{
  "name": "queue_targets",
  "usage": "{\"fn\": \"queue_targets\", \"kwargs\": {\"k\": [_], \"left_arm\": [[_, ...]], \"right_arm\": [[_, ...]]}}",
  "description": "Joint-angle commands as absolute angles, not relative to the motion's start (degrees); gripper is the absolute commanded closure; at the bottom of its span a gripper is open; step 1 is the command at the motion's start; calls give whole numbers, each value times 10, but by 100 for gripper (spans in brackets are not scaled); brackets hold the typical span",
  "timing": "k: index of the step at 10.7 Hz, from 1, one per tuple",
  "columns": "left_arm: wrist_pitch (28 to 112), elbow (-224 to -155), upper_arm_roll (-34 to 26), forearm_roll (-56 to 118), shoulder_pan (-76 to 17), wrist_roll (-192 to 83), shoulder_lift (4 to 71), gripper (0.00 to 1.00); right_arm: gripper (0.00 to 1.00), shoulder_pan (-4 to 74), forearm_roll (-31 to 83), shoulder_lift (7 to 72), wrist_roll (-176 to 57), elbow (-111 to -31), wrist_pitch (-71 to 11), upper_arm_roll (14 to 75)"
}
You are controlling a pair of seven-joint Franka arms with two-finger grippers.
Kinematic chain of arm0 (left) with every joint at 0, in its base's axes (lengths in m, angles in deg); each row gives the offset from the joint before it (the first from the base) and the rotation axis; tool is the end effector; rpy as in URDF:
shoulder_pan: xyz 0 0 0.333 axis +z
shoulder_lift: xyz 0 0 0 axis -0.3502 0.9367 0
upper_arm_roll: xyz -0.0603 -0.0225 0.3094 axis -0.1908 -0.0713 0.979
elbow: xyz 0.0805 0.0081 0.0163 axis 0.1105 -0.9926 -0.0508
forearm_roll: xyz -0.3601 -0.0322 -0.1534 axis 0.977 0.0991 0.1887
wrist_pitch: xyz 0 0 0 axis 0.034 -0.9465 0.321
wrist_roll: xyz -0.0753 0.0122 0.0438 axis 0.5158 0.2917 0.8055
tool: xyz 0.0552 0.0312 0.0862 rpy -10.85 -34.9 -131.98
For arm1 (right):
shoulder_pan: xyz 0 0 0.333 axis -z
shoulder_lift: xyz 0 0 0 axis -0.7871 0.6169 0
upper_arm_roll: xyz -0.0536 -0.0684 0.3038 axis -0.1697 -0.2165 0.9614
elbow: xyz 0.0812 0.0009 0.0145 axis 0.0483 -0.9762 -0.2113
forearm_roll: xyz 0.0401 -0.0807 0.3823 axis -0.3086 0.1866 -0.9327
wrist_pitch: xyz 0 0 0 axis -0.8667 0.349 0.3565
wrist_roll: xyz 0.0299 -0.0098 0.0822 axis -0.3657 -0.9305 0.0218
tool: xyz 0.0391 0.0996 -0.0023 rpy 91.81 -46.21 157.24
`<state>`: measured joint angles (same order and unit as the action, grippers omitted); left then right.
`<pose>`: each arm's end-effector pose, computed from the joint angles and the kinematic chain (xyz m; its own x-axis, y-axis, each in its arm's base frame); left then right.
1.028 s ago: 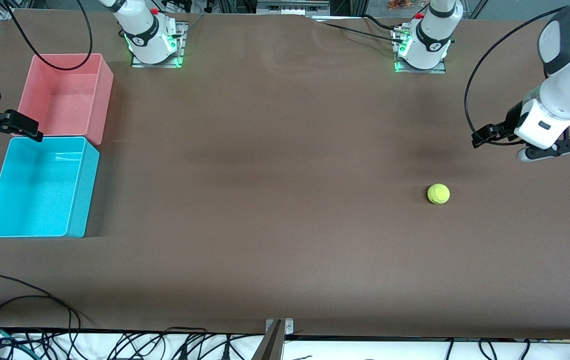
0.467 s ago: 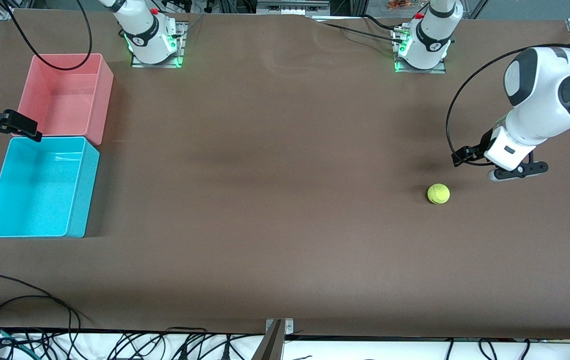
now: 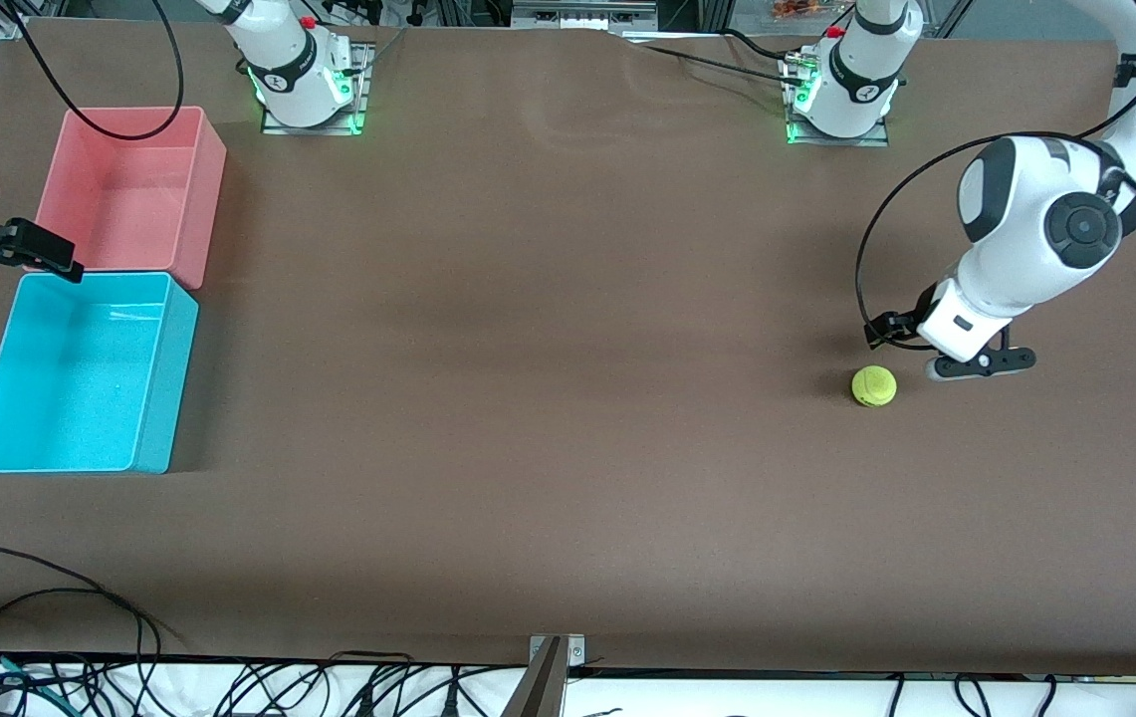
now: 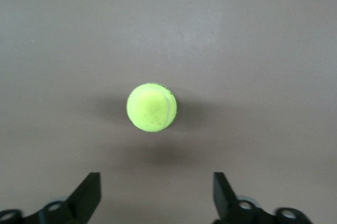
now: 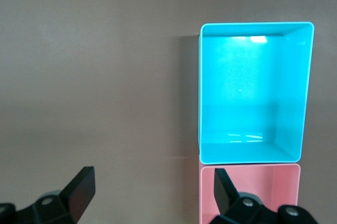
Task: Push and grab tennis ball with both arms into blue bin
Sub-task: 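Lower the left gripper down beside the tennis ball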
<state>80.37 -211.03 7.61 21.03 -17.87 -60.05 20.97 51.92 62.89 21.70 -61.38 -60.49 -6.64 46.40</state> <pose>0.5565 -0.0394 0.3319 0.9899 0.1281 -0.0614 0.1279 -0.9918 -0.0076 0.5855 -0.0372 0.5847 0.9993 -0.0087 -0.0354 -0.0084 -0.9999 0.0070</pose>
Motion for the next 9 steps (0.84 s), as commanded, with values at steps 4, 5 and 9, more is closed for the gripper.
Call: {"fn": "queue_targets", "kwargs": {"k": [4,5,9], "left_arm": [[808,-2096,80,106,-191,-495,234,98],[808,-2097,80,106,-188,-451,234,100],[822,-2096,83,166,-169,-114,248,100]], "right_arm": [[0,523,617,225,-601,-587,-59,462],[0,523,617,225,-601,-587,-59,462],[0,523,618,226,-601,-587,-59,462]]}}
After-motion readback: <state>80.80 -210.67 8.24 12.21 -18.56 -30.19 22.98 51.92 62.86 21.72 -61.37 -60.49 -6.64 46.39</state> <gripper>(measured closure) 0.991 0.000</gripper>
